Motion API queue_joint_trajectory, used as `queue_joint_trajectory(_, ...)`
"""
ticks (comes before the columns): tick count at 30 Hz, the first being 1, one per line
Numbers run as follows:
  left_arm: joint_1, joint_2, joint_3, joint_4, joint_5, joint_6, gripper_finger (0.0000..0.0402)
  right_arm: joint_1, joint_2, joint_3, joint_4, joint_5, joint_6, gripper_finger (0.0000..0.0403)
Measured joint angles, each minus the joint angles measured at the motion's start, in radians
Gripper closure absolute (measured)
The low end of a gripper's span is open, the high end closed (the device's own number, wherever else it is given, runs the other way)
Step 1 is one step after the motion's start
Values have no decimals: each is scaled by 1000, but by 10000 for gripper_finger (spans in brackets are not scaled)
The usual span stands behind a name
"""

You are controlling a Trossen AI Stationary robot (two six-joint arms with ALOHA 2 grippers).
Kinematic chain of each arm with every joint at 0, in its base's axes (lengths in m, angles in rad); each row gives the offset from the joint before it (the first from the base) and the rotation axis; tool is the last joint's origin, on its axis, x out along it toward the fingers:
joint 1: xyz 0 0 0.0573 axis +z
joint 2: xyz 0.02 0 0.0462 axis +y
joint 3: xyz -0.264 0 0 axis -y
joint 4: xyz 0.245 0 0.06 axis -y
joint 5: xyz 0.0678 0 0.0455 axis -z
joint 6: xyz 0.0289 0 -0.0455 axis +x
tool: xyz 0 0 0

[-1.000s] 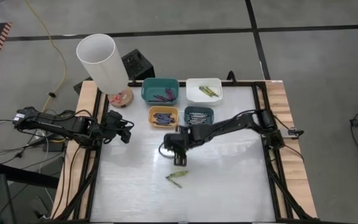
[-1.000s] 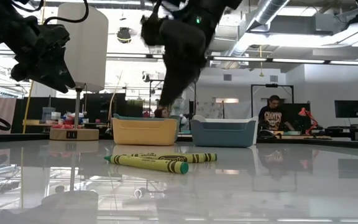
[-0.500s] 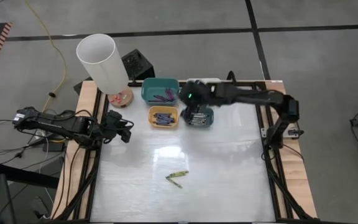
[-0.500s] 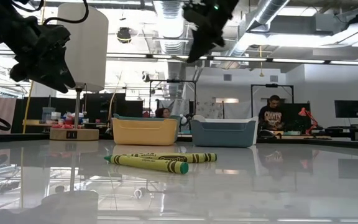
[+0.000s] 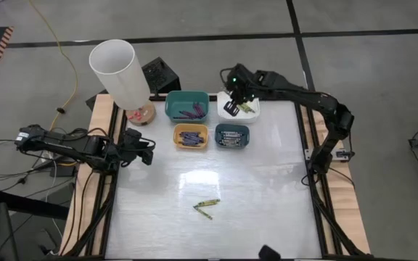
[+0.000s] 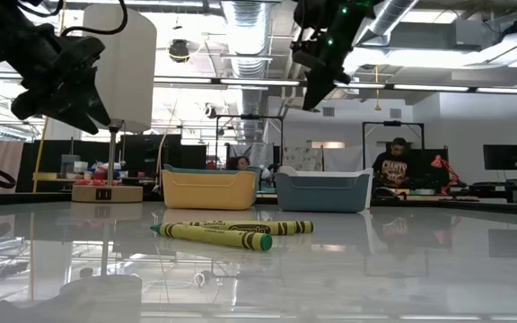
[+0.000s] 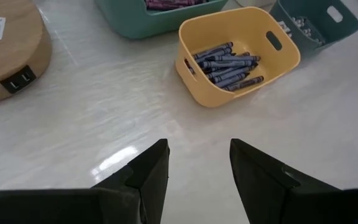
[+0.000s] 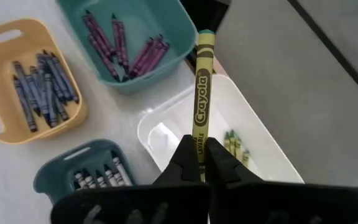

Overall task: Sort crayons
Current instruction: Put the green crayon into the white bin

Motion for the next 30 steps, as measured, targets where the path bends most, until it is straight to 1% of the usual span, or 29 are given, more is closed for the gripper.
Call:
queue_joint_trajectory(4,0,0,0,11,0,-14,242,-62,3,0,11,-81,-44,403)
queue_joint_trajectory(9,0,0,0,10,-11,-39,242,-129,3,0,14,-105,-121,403)
queue_joint_trajectory(12,0,0,0,10,-31,-41,242,-175,5,-18,51,-193,-167,403)
queue_joint_trajectory(15,0,0,0,10,-46,-45,242,-216,6,-77,103,-236,-168,403)
queue_joint_trajectory(18,0,0,0,10,-48,-58,242,-238,6,-149,156,-245,-168,403)
queue_joint_trajectory(21,0,0,0,9,-51,-57,242,-240,7,-228,228,-266,-168,403)
queue_joint_trajectory(24,0,0,0,9,-63,-57,242,-233,7,-304,324,-265,-162,403)
queue_joint_trajectory(30,0,0,0,9,-72,-59,242,-231,7,-428,492,-269,-86,403)
